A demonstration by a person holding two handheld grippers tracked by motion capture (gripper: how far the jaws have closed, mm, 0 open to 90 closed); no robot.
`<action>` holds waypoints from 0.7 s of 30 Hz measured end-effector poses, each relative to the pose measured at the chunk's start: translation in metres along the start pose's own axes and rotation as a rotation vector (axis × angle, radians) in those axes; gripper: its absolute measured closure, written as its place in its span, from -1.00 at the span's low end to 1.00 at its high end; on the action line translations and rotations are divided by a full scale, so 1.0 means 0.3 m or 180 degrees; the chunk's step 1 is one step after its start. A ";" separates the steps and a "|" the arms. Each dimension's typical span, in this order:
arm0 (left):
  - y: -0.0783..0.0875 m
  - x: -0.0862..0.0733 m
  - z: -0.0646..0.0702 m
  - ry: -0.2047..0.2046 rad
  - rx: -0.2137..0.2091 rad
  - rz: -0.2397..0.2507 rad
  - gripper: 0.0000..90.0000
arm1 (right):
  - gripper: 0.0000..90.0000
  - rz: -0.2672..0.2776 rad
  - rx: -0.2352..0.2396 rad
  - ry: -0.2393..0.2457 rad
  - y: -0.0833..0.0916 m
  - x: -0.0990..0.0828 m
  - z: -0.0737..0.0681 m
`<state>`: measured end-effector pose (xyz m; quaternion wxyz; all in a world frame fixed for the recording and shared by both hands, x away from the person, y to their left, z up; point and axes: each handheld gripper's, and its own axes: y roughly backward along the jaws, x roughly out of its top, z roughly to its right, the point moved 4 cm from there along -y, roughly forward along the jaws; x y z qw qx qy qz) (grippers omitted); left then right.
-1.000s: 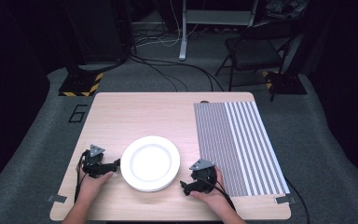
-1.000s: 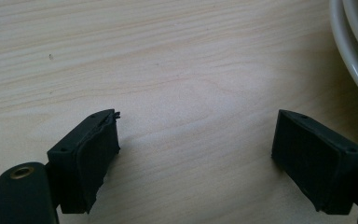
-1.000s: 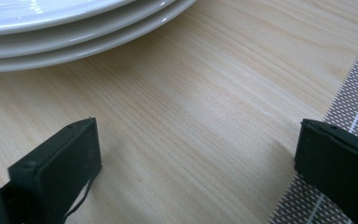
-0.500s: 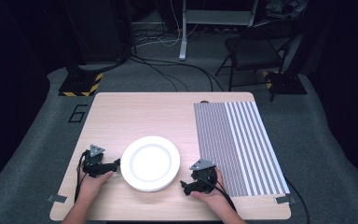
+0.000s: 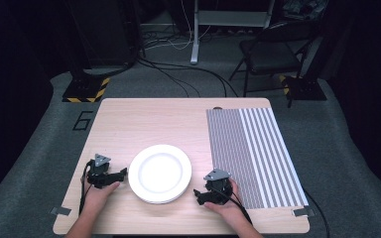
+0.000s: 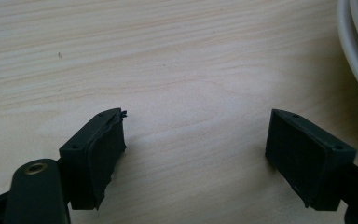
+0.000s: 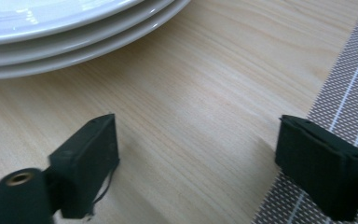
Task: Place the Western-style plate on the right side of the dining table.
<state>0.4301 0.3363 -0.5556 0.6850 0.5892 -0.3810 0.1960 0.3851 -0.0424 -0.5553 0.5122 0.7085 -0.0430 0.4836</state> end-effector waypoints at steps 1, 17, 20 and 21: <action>0.001 0.001 0.001 0.0011 0.0008 0.0005 -0.54 | -0.64 0.0004 -0.0006 0.0009 0.002 0.000 0.002; 0.068 0.052 0.045 0.0277 -0.0252 -0.0084 0.02 | -0.25 -0.0088 -0.0045 -0.0156 0.076 0.048 -0.004; 0.091 0.084 0.054 0.0329 -0.0279 -0.0049 0.02 | -0.21 -0.0083 -0.0036 -0.0182 0.086 0.064 0.004; 0.101 0.100 0.058 0.0347 -0.0300 -0.0043 0.03 | -0.21 -0.0098 -0.0041 -0.0212 0.090 0.070 0.004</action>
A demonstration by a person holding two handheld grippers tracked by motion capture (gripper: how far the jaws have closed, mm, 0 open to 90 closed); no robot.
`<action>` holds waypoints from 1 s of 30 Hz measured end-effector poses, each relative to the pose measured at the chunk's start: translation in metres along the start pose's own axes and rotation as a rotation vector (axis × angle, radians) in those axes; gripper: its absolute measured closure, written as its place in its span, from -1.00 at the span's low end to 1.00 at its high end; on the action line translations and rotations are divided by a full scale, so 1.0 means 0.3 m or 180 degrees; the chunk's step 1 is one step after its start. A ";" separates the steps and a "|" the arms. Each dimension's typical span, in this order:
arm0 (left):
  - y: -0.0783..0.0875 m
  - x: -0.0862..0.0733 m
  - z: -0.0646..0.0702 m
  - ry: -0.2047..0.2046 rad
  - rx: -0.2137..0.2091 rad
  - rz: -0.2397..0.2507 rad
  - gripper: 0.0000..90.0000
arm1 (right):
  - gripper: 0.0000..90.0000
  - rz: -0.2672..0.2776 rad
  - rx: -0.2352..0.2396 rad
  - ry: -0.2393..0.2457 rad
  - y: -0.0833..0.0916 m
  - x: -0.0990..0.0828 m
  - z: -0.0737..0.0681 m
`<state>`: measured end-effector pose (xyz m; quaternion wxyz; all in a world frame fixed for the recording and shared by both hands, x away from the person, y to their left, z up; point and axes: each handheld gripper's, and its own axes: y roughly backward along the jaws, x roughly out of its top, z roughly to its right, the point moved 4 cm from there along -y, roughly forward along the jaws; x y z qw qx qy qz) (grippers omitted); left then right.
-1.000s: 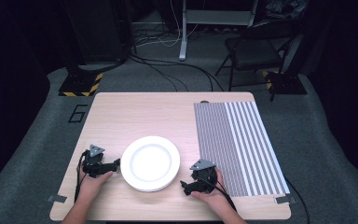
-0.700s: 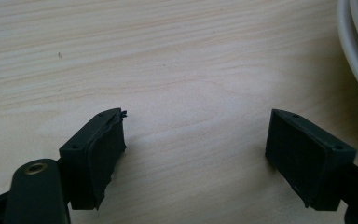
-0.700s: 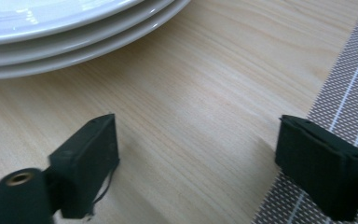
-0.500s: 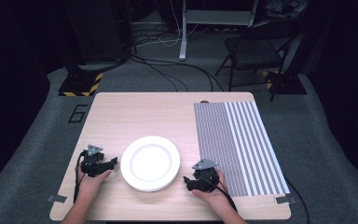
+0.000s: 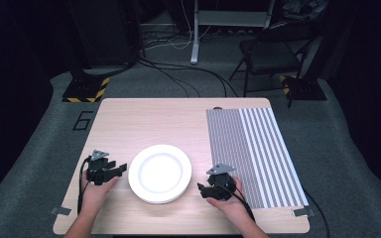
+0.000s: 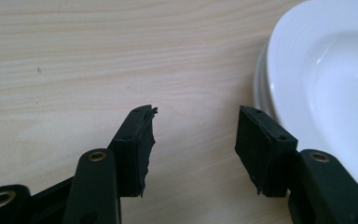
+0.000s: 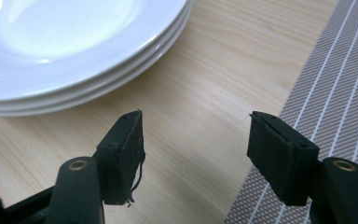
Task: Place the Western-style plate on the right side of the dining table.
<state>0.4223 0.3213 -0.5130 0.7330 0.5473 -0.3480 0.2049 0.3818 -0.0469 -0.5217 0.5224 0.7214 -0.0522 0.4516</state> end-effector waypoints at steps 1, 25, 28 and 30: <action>0.008 0.011 0.003 -0.0016 0.0011 -0.0005 0.04 | -0.19 0.0006 -0.0015 -0.0005 0.004 0.011 0.003; 0.105 0.126 0.130 -0.0066 -0.0223 0.0049 0.27 | 0.05 0.0271 0.0115 -0.0211 0.050 0.241 0.035; 0.112 0.111 0.134 -0.0136 -0.0254 -0.0003 0.32 | 0.07 0.0274 0.0217 -0.0236 0.048 0.260 0.023; 0.115 0.100 0.129 -0.0121 -0.0271 -0.0013 0.32 | 0.13 0.0263 0.0210 -0.0221 0.044 0.268 0.015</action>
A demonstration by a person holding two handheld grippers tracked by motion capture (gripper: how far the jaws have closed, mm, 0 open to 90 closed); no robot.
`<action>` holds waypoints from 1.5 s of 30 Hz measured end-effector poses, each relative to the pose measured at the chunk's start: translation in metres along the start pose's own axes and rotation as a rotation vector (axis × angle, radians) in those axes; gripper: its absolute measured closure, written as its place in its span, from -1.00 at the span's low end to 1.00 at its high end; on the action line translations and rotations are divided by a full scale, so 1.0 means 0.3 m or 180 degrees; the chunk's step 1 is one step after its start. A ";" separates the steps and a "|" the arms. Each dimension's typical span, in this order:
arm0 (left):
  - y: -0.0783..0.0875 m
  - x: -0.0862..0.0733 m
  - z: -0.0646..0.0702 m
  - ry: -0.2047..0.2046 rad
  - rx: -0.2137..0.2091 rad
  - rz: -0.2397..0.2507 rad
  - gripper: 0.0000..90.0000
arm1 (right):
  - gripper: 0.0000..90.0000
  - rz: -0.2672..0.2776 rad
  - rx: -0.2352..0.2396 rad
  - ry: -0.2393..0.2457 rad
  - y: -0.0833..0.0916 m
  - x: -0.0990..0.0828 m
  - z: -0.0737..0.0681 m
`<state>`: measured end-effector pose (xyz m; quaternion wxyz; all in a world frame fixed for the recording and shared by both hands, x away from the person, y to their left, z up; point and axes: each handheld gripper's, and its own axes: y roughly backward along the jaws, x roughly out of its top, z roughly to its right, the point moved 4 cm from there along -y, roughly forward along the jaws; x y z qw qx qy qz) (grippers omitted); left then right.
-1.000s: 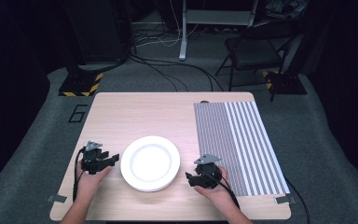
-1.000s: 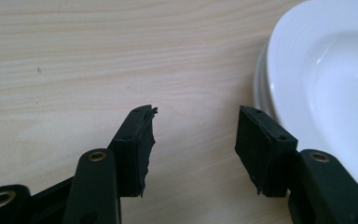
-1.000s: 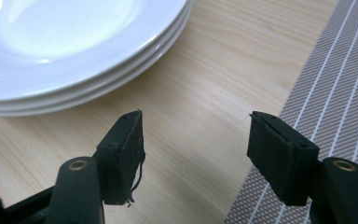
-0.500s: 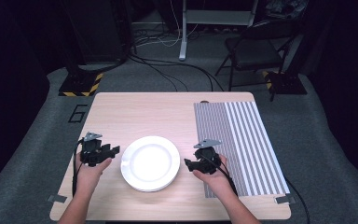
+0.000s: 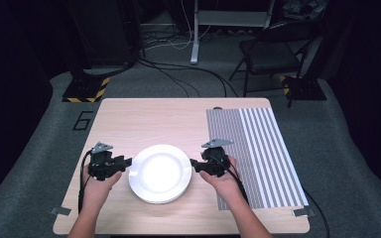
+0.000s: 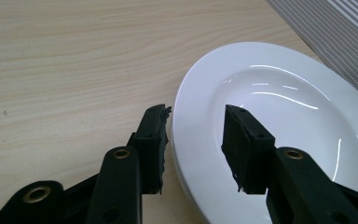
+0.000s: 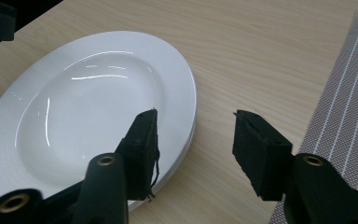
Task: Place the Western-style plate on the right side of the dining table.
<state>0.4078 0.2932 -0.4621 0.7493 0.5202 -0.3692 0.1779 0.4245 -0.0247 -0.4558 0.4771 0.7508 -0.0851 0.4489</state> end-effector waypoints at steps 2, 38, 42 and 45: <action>0.000 -0.011 -0.007 0.0012 -0.0028 0.0014 0.37 | 0.27 -0.0066 0.0053 0.0088 -0.009 0.002 -0.009; -0.065 -0.104 -0.041 0.0263 -0.0219 -0.0131 0.46 | 0.36 -0.0094 0.0384 0.0016 -0.089 -0.093 0.009; -0.071 -0.108 -0.047 0.0358 -0.0318 -0.0174 0.51 | 0.36 -0.0089 0.0479 -0.0152 -0.091 -0.099 0.018; -0.073 -0.108 -0.040 0.0406 -0.0422 -0.0173 0.59 | 0.34 -0.0117 0.0502 -0.0233 -0.097 -0.106 0.025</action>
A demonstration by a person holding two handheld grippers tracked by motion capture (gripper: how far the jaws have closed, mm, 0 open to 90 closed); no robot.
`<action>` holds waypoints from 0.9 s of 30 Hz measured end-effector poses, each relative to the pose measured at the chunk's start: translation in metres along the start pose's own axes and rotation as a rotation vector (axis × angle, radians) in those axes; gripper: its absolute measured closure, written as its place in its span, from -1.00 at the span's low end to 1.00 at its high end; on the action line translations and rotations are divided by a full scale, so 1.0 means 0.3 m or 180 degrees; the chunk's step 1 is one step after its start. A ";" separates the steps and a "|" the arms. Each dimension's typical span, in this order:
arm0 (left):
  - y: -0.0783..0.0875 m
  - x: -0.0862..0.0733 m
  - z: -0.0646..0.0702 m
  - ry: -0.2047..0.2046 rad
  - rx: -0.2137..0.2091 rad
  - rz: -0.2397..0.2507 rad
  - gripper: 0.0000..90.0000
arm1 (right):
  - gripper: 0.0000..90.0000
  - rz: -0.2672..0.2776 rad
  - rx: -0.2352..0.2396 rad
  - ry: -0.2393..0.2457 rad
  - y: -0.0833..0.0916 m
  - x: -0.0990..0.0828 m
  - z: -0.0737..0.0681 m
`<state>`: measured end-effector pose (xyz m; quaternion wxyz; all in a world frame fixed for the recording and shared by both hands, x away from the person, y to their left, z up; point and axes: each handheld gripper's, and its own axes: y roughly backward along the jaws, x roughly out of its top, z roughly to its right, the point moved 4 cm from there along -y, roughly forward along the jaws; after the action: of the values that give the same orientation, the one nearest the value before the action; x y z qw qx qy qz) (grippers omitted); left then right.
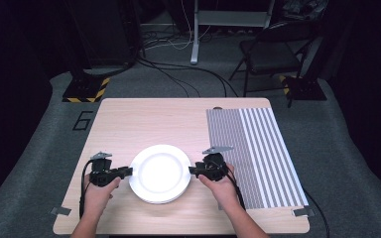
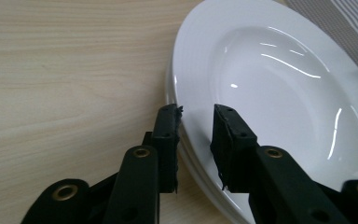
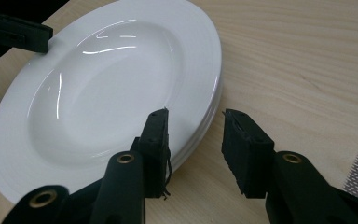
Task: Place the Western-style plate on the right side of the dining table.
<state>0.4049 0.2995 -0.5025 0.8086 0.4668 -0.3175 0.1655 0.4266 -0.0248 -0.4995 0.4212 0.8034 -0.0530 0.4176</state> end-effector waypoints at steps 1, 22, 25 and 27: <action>0.000 0.001 0.004 -0.0005 0.0020 0.0004 0.59 | 0.33 0.0005 0.0013 -0.0020 -0.001 0.000 0.003; 0.002 -0.008 0.012 -0.0084 0.0105 -0.0027 0.79 | 0.26 -0.0045 0.0267 -0.0361 -0.049 -0.023 -0.014; 0.001 -0.009 0.013 -0.0080 0.0097 -0.0024 0.79 | 0.26 -0.0037 0.0242 -0.0353 -0.048 -0.022 -0.017; -0.001 -0.009 0.013 -0.0099 0.0104 -0.0022 0.79 | 0.26 -0.0031 0.0247 -0.0381 -0.046 -0.021 -0.018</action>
<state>0.4016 0.2960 -0.5030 0.7964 0.4836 -0.3257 0.1606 0.4252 -0.0138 -0.5112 0.3878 0.8428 -0.0580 0.3686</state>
